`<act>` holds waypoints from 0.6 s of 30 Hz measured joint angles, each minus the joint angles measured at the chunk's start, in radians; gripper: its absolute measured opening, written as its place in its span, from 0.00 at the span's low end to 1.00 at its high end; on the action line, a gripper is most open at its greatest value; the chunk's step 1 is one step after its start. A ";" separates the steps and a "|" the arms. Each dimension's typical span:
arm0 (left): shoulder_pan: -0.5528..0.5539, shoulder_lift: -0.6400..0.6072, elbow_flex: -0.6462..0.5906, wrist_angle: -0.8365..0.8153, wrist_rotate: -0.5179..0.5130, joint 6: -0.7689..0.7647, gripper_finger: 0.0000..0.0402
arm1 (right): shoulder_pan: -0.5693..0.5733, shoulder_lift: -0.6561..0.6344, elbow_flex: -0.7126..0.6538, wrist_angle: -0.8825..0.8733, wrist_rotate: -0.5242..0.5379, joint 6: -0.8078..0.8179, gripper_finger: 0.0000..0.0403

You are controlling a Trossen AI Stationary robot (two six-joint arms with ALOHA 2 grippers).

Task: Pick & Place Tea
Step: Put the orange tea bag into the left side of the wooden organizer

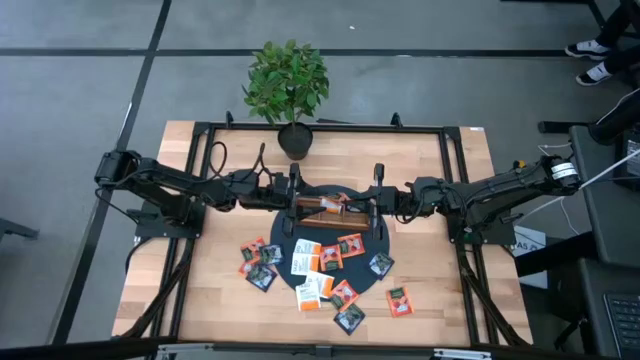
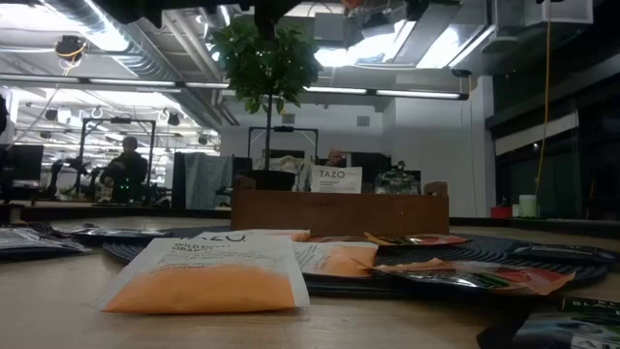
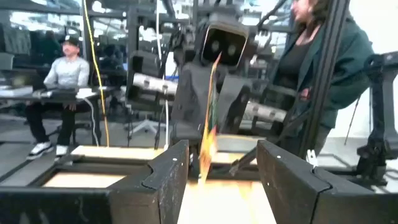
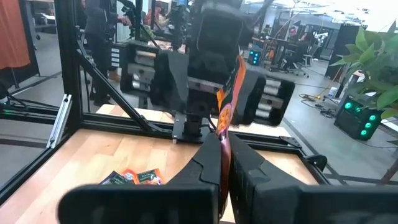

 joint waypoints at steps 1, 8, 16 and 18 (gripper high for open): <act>0.000 0.000 0.000 0.008 0.001 0.000 0.46 | 0.000 0.000 0.000 -0.001 0.000 0.000 0.03; 0.000 -0.001 0.000 0.030 -0.008 0.000 0.45 | 0.000 0.000 0.000 0.006 0.000 -0.005 0.03; 0.000 -0.001 0.000 0.035 -0.031 0.037 0.36 | 0.000 0.000 0.000 0.031 0.001 -0.028 0.03; 0.000 -0.001 0.000 0.036 -0.031 0.037 0.33 | 0.000 0.000 0.000 0.031 0.002 -0.029 0.03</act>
